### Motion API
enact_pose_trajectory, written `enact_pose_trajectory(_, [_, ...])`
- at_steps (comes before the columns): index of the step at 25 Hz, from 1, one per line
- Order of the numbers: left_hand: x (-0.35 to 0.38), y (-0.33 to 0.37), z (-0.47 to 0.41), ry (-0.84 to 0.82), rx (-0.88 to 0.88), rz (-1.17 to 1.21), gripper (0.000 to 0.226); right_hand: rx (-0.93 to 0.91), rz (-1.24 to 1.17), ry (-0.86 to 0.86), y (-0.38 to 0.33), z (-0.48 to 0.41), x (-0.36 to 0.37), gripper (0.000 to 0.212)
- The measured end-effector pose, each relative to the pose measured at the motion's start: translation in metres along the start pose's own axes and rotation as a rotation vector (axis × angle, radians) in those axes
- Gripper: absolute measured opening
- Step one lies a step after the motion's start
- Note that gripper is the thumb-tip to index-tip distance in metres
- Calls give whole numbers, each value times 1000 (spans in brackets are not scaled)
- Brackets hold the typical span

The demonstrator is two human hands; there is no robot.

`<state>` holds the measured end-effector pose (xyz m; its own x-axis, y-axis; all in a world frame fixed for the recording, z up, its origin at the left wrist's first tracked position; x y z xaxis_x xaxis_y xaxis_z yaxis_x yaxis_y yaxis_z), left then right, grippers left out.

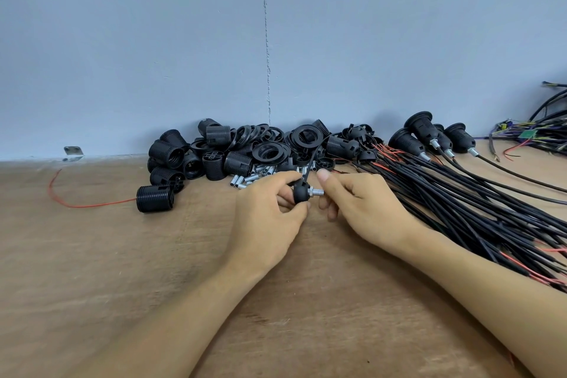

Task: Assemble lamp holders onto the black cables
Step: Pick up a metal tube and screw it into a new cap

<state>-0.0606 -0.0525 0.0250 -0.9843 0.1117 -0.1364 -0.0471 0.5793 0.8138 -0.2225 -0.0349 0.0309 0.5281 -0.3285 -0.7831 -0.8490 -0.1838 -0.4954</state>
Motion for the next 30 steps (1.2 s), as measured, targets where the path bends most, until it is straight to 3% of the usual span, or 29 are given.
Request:
enact_pose_trajectory(2, [0,-1,0,1,4,-14,51,49,-51,-12,4,0,0,57])
enact_pose_trajectory(6, [-2,-1,-1,18,-9,-10,52,-44,-70,-17,-3,1,2,14])
enact_pose_trajectory(10, [-1,-2,0,8,0,-23,48,48,-25,-36,4,-2,0,53])
enact_pose_trajectory(14, [-2,-4,-1,25,-4,-22,41,-36,-83,-67,0,0,2,15])
enact_pose_trajectory(17, [-1,-5,-1,13,4,-35,43,9,-34,-47,2,-1,3,49])
enact_pose_trajectory(18, [-1,-5,-1,13,3,-37,42,22,-32,-42,3,-1,2,50])
enact_pose_trajectory(21, [-2,-5,-1,22,-4,-34,40,-26,-85,-35,1,0,0,17])
enact_pose_trajectory(24, [-2,-3,-1,18,5,-31,46,-4,-35,-9,3,-1,0,42])
enact_pose_trajectory(28, [-1,-4,-2,26,-1,-33,44,-59,-98,-45,0,0,-1,11])
enact_pose_trajectory(29, [-1,-5,-1,25,-1,-35,44,-71,-72,-46,0,0,0,10])
enact_pose_trajectory(30, [-1,-6,-1,21,-2,-36,44,-60,-41,-38,2,-1,1,23])
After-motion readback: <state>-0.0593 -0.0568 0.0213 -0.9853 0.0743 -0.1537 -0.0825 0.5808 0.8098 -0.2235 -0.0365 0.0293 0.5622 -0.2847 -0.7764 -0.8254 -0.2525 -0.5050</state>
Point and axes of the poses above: each hand's wrist, its own z-axis away from the middle knuckle, its own x-axis out of the palm, y = z × x, the point moved 6 cm from there along -z, towards the middle knuckle, and after that the axes turned 15 degrees about z, right-handed, at the moved point
